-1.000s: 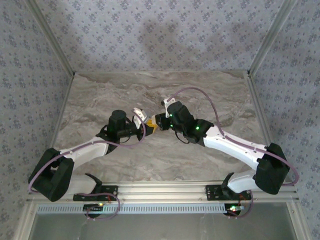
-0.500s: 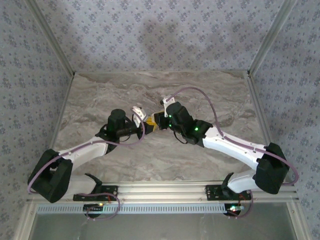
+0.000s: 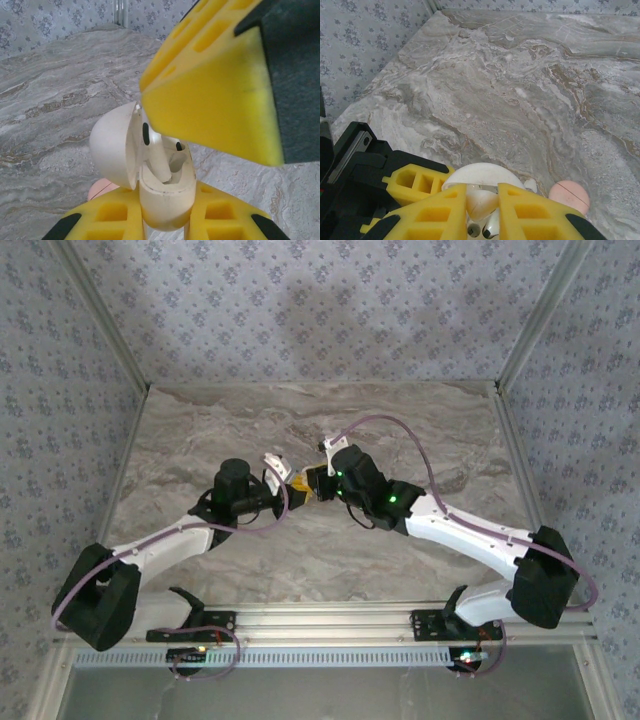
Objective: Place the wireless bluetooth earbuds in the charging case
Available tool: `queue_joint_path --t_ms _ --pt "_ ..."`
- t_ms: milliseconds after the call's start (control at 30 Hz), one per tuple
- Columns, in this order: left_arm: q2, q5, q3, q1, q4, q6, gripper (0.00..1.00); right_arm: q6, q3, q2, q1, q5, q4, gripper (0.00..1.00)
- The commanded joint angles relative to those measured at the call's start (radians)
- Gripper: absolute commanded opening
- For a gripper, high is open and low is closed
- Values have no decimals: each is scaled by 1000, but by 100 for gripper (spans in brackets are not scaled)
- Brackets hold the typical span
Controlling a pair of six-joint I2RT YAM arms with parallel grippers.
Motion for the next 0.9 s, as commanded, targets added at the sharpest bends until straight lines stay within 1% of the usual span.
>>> queue_joint_path --t_ms 0,100,333,867 --pt "-40 -9 47 -1 30 22 14 -31 -7 -22 8 23 -82 20" --pt "-44 -10 48 -2 26 31 14 -34 -2 -16 10 20 -96 21" --pt "-49 -5 58 -2 6 51 14 -38 14 -16 11 56 -112 20" --pt "-96 -4 37 -12 -22 165 14 -35 43 49 12 -46 -129 21"
